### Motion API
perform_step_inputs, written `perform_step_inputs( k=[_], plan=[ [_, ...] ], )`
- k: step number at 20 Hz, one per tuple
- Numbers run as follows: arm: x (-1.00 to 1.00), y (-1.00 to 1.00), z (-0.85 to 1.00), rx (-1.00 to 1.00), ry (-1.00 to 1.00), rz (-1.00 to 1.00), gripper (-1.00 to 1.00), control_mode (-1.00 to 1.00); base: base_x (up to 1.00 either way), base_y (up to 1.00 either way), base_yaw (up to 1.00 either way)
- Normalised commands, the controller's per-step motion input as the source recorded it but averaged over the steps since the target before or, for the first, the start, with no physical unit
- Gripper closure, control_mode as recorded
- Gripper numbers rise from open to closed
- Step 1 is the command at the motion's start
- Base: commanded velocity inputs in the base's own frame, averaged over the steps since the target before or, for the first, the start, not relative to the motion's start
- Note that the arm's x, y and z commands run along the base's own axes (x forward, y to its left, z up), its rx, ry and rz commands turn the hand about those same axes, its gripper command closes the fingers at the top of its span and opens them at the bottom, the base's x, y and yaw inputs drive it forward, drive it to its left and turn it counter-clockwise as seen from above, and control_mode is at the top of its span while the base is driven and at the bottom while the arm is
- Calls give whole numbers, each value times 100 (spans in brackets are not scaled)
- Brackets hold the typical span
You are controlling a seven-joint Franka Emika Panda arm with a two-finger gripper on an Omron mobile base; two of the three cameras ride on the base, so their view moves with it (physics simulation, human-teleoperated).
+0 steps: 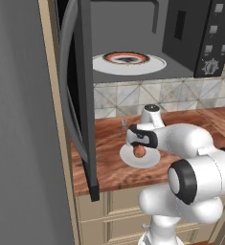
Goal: Pick the onion from the counter and place it in the microwave.
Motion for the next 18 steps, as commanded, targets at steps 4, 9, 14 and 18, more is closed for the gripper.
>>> perform_step_inputs(
  k=[4, 9, 14, 18],
  plan=[
    [0, 0, -30, 0, 0, 0, -100, -100, 0, 0, 0],
    [0, 0, -28, 0, 0, 0, -100, -100, 0, 0, 0],
    [0, 0, -23, 0, 0, 0, -100, -100, 0, 0, 0],
    [0, 0, -14, 0, 0, 0, -100, -100, 0, 0, 0]
  ],
)
